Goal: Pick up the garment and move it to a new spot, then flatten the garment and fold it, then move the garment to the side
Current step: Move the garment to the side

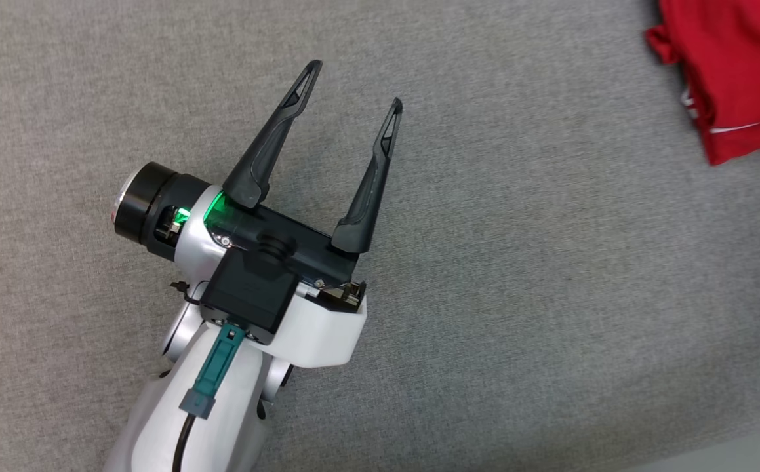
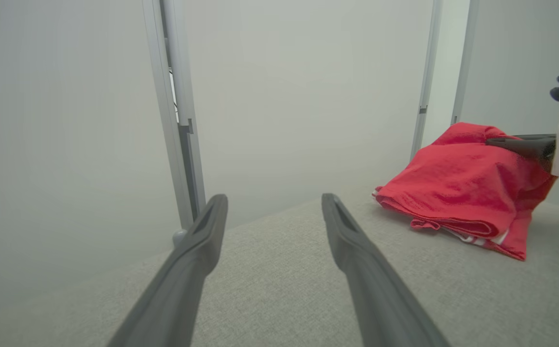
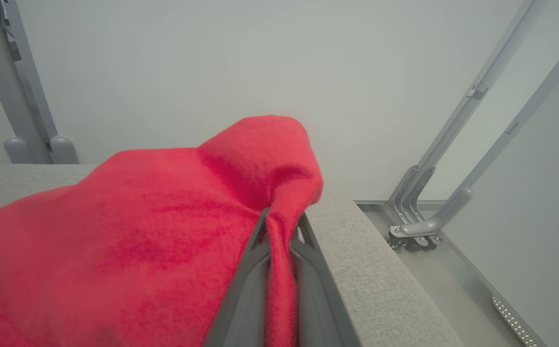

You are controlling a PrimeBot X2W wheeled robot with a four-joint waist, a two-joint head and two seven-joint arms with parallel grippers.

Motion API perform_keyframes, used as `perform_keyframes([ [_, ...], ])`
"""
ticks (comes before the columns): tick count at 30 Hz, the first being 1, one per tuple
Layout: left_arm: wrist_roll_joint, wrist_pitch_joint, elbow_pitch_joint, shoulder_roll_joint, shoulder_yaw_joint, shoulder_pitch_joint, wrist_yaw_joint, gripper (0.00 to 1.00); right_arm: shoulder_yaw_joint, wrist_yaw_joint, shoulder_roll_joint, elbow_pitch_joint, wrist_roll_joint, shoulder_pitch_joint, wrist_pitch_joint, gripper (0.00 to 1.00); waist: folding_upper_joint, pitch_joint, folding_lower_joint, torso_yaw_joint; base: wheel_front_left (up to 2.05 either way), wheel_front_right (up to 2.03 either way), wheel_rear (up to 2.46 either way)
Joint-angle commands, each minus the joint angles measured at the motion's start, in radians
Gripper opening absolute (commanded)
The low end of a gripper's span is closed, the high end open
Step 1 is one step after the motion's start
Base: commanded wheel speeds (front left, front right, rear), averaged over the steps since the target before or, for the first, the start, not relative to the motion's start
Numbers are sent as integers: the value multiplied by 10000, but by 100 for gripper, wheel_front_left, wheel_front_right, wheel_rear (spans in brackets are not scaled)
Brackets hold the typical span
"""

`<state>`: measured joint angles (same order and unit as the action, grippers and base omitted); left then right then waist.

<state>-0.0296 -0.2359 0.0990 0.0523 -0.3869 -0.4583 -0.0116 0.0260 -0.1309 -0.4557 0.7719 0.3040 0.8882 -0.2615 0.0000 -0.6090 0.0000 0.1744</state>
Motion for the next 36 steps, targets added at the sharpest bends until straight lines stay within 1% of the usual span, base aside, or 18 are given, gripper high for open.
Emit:
perform_keyframes([
  [1,-73,87,261,28,-57,-211,-64,100,365,3,-220,30,-235,236,-55,0,0,-377,0,-230,0,0,0],
  [4,-84,236,646,22,-165,-345,-46,100,791,3,-389,95,-566,420,-55,0,0,-566,0,-205,0,0,0],
  [7,-101,448,926,22,-377,-595,103,100,985,4,-429,300,-956,708,-55,0,0,-730,0,-47,0,0,0],
  [9,-134,551,945,27,-506,-760,218,100,1098,3,-317,348,-1087,863,-55,0,0,-801,0,83,0,0,0],
  [16,-128,712,845,25,-941,-1240,410,100,1301,3,38,483,-1537,1119,-55,0,0,-971,0,515,0,0,0],
  [18,-98,738,798,19,-1054,-1341,421,100,1440,3,89,587,-1740,1178,-55,0,0,-1011,0,602,0,0,0],
  [19,-83,755,759,20,-1117,-1363,433,100,1302,3,68,547,-1964,1184,-55,0,0,-1026,0,627,0,0,0],
  [21,-74,768,711,22,-1208,-1433,426,100,1431,4,175,527,-2064,1248,-55,0,0,-1061,0,670,0,0,0],
  [24,-85,799,699,17,-1295,-1521,387,100,1617,4,167,358,-2508,1310,-55,0,0,-1123,0,703,0,0,0],
  [28,-24,769,656,17,-1384,-1512,370,100,1963,4,190,244,-3317,1275,-55,0,0,-1139,0,640,0,0,0],
  [29,9,749,644,14,-1395,-1529,367,100,2104,4,212,185,-3531,1284,-55,17,0,-1132,0,610,0,0,0],
  [30,23,720,626,15,-1408,-1539,359,100,2251,4,244,127,-3718,1275,-55,41,0,-1117,0,574,0,0,0],
  [31,43,694,606,13,-1420,-1545,348,100,2385,4,279,13,-3922,1252,-55,100,0,-1095,0,536,0,0,0],
  [33,89,641,563,13,-1443,-1542,301,100,2689,4,316,-220,-4415,1131,-55,100,0,-1021,0,444,0,0,0],
  [36,169,522,485,8,-1441,-1470,195,100,3017,4,539,-770,-5030,979,-54,100,0,-833,0,310,0,0,0],
])
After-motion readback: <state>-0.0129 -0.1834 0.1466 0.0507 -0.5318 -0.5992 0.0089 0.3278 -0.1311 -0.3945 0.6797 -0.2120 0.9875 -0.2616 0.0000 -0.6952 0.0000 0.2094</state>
